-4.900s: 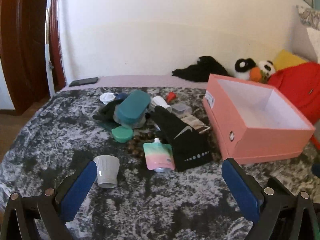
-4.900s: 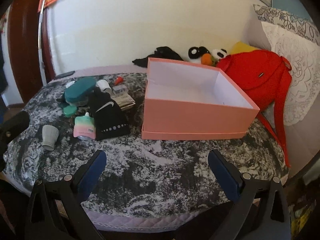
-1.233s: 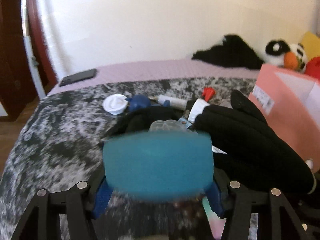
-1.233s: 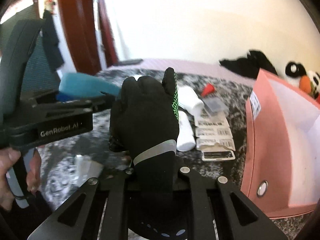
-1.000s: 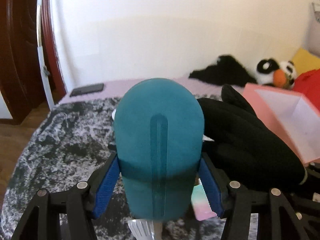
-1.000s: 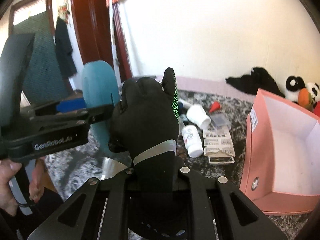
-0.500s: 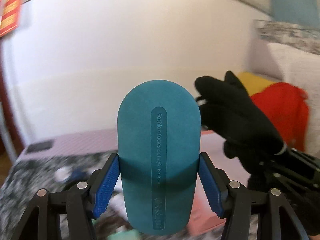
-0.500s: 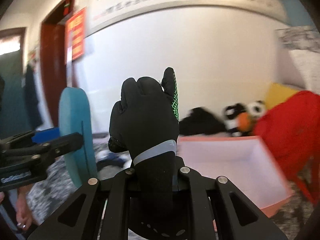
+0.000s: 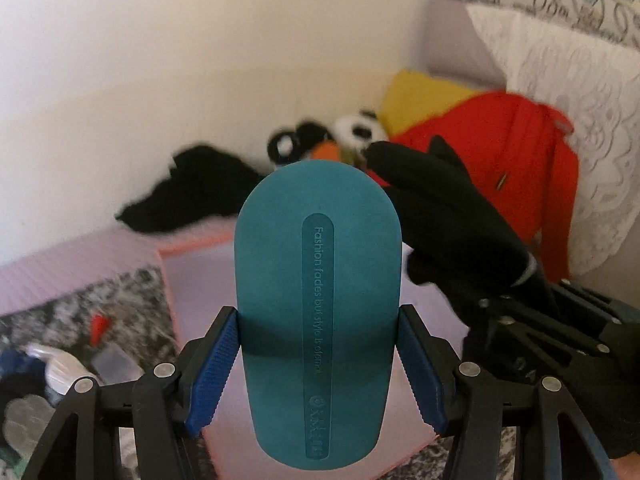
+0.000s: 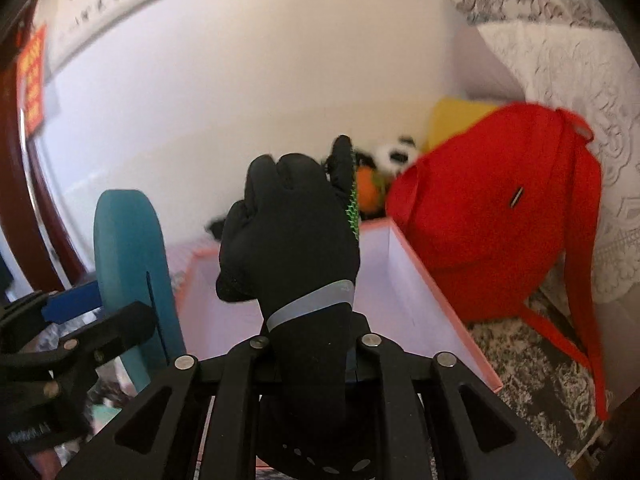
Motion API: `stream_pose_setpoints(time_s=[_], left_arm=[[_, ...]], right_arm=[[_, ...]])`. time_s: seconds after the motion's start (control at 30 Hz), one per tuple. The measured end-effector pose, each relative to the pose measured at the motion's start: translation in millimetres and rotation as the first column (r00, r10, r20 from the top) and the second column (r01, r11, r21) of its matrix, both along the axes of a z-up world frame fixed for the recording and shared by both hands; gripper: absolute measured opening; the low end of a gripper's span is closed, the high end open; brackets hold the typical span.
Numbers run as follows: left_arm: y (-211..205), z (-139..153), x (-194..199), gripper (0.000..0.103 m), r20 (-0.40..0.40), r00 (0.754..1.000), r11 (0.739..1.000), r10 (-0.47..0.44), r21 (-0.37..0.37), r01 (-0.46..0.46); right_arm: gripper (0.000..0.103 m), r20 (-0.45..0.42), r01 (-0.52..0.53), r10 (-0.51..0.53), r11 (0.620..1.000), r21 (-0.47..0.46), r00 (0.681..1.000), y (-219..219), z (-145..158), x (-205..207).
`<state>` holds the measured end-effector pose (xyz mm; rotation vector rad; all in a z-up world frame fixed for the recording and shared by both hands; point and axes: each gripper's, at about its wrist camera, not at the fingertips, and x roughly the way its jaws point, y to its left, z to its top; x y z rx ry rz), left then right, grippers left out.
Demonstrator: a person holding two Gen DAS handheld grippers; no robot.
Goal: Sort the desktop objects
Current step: 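Drop the teal case into the pink box while right tool drops the gloves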
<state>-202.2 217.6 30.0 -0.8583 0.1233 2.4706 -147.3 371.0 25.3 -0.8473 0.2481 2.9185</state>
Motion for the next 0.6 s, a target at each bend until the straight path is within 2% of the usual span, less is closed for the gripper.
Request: stream_pose_setpoints(time_s=[0.03, 0.07, 0.13, 0.2, 0.27, 0.37, 0.6], left_arm=[[3, -7, -6, 0.067, 0.029, 1.0, 1.0, 0.007, -0.003, -0.007], [0, -11, -6, 0.068, 0.033, 0.999, 1.0, 0.024, 0.002, -0.025], [-10, -13, -4, 0.086, 0.02, 0.998, 0.998, 0.062, 0.012, -0.063], [-22, -6, 0, 0.094, -0.025, 0.994, 0.994, 0.104, 0.029, -0.103], [-38, 2, 5, 0.094, -0.043, 0.991, 0.991, 0.127, 0.04, -0.125], [-64, 7, 15, 0.094, -0.036, 0.985, 0.985, 0.168, 0.054, -0.166], [-141, -5, 57, 0.095, -0.008, 0.96, 0.96, 0.28, 0.022, -0.28]], right_arm=[[0.033, 0.033, 0.003, -0.003, 1.0, 0.003, 0.999, 1, -7, -7], [0.06, 0.066, 0.007, -0.007, 1.0, 0.006, 0.998, 2, -14, -13], [0.084, 0.104, 0.03, -0.03, 1.0, 0.002, 0.994, 5, -25, -21], [0.085, 0.093, 0.023, -0.023, 1.0, -0.001, 0.995, -3, -24, -19], [0.086, 0.077, -0.017, 0.017, 1.0, -0.001, 0.997, -21, -21, -13], [0.09, 0.052, -0.078, 0.077, 0.997, 0.002, 0.996, -48, -16, -6], [0.094, -0.003, -0.216, 0.216, 0.976, 0.014, 0.976, -110, -4, 13]])
